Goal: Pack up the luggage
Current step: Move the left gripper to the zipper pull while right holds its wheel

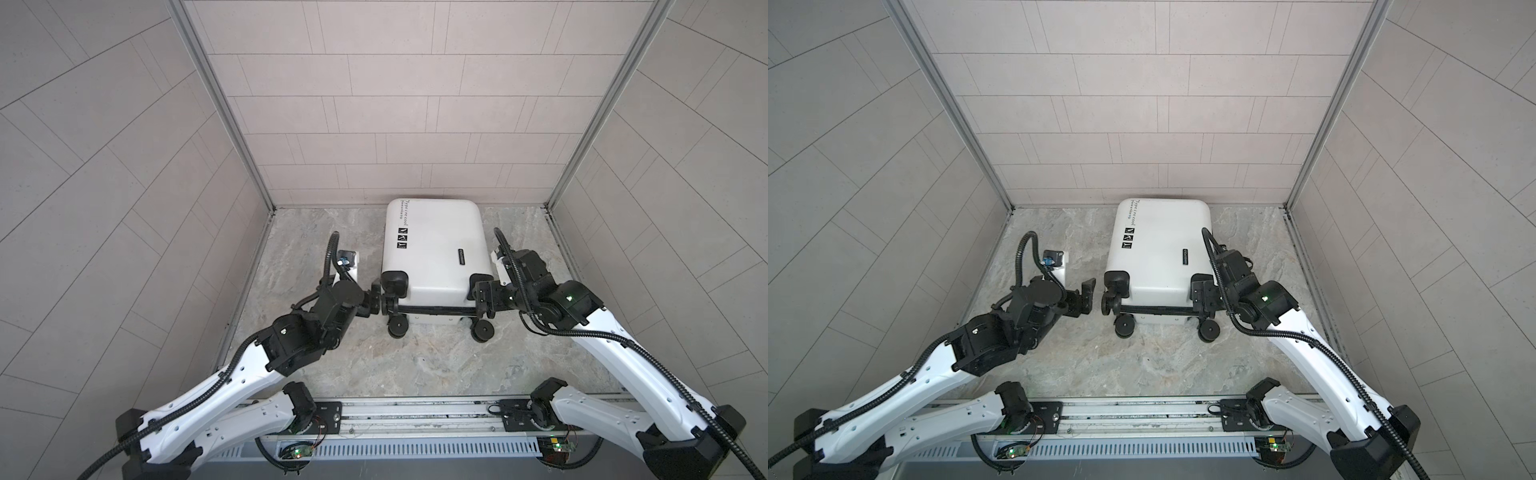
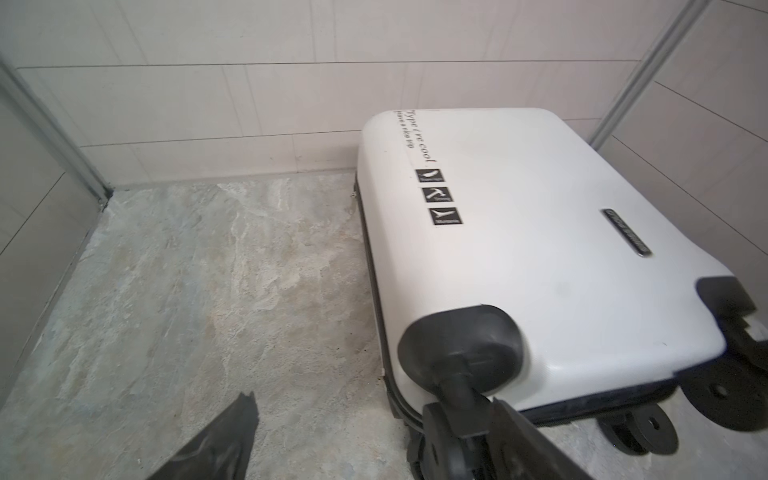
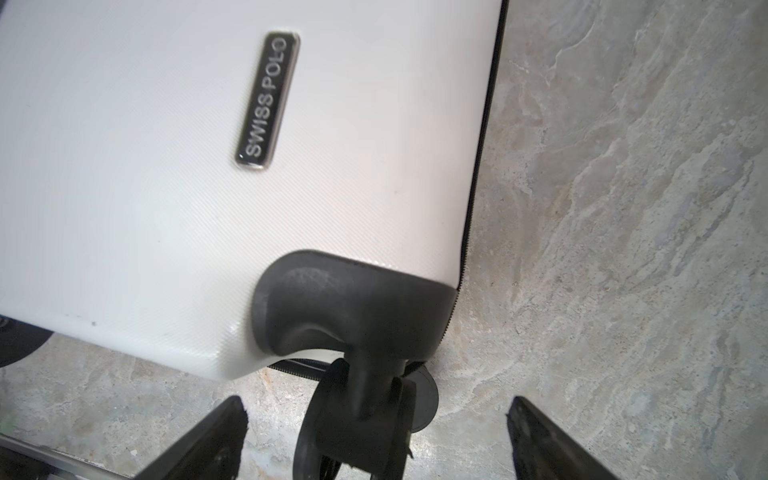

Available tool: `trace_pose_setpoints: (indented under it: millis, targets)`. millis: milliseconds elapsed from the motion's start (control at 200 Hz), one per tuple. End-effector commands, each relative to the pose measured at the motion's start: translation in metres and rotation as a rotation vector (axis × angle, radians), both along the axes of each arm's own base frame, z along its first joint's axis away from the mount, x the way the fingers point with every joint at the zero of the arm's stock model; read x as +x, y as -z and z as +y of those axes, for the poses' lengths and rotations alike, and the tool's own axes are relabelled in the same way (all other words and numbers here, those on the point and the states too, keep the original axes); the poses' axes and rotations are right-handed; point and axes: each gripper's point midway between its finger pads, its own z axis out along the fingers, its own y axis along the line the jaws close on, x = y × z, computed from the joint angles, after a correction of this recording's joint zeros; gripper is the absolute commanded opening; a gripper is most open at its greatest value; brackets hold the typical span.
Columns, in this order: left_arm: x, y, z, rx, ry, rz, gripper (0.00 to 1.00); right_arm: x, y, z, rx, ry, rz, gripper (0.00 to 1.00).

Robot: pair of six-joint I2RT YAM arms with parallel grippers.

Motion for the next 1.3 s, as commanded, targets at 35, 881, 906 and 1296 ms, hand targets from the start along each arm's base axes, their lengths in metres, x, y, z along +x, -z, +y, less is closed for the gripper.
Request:
trace_pose_setpoints:
  millis: [35, 881, 906, 1296]
  targets:
    - [0.012, 0.039, 0.006, -0.135, -0.015, 0.134, 0.89, -0.003, -0.019, 0.003, 0.031, -0.027, -0.031, 0.99]
    - [0.069, 0.154, -0.018, -0.314, 0.0, 0.409, 0.76, -0.021, 0.045, 0.094, 0.032, -0.209, 0.074, 0.77]
    - [0.069, 0.155, -0.02, -0.314, 0.008, 0.419, 0.76, -0.018, 0.047, 0.093, 0.035, -0.198, 0.078, 0.77]
    - [0.067, 0.169, -0.056, -0.292, 0.103, 0.496, 0.72, 0.032, 0.065, 0.053, 0.136, -0.009, 0.097, 0.73]
